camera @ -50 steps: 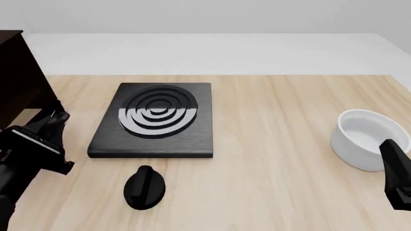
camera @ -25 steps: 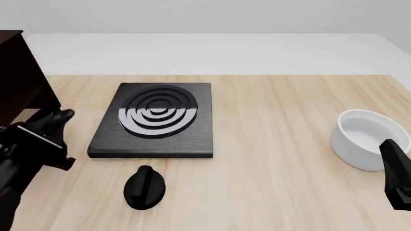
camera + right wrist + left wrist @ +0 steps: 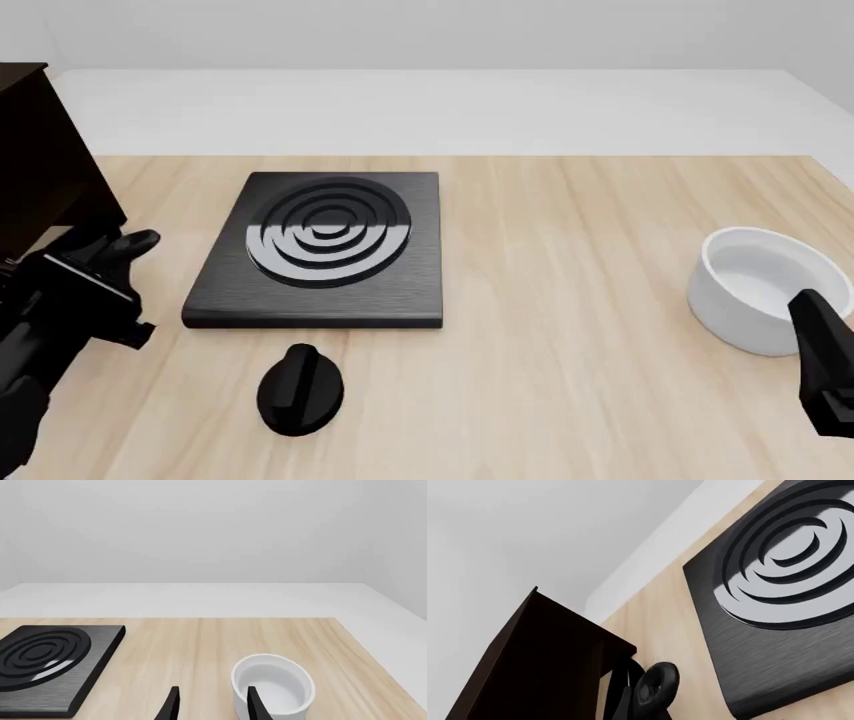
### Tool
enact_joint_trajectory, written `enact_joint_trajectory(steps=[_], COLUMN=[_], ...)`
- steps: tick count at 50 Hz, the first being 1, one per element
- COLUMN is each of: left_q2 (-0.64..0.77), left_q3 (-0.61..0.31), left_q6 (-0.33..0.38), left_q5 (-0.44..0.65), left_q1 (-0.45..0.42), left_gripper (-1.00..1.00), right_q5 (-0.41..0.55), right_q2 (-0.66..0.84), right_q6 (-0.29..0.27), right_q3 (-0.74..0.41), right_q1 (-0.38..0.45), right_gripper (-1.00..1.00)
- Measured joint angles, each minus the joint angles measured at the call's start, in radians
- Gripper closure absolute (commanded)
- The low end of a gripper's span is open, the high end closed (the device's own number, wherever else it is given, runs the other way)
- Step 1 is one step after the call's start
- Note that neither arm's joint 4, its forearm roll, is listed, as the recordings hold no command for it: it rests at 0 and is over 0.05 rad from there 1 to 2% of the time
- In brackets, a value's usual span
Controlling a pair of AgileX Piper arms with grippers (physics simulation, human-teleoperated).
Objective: Put the frying pan under the cabinet shelf.
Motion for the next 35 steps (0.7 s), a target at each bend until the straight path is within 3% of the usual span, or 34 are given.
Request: enact_joint_trajectory(steps=[35], left_q2=[0.066], left_q3=[-0.041], left_q6=[0.001], left_q5=[-0.001], left_q1=[0.081], left_gripper=[1.00], right_q5=[0.000], right_q2=[0.000], right_q6=[0.000], right_q3=[0.000], right_q1=[0.000], right_gripper=[-1.00])
